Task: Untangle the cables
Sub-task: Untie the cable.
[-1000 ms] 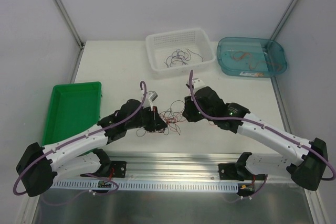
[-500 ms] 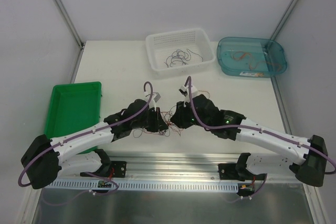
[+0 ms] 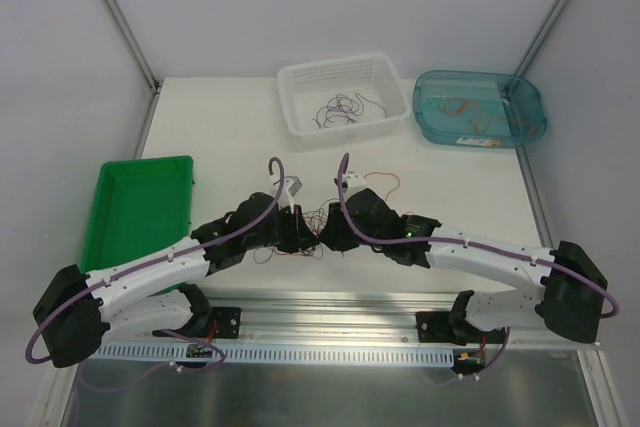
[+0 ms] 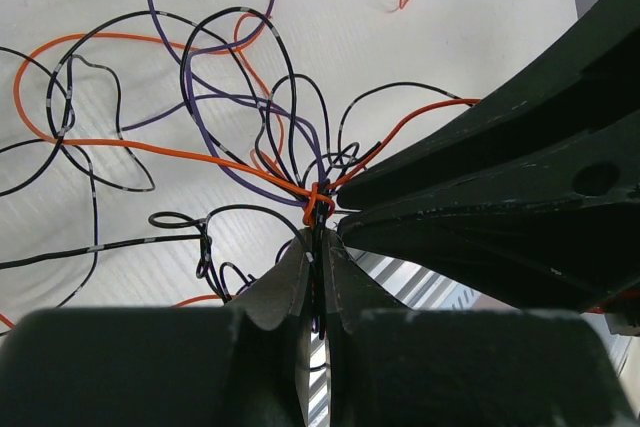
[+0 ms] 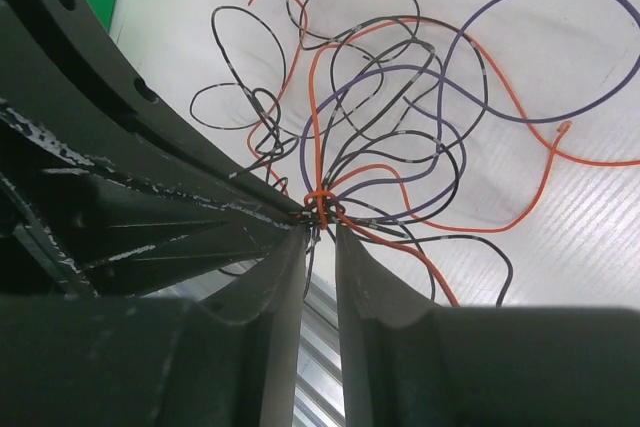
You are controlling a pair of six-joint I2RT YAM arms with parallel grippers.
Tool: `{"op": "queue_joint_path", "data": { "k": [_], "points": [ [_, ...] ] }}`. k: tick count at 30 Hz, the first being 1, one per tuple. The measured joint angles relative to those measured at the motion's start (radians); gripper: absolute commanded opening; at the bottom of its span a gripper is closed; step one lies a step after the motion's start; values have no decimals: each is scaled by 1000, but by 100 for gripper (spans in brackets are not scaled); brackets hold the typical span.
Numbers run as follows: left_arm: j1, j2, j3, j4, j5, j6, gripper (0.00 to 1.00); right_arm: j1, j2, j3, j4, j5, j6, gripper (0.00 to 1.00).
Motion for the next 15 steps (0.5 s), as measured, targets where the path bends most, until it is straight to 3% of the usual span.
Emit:
{"op": "queue_joint_path", "data": {
  "k": [15],
  "points": [
    [-8,-56,-92,110,8,37,0,-77,-9,-112,142,-95,62,26]
  ]
}}
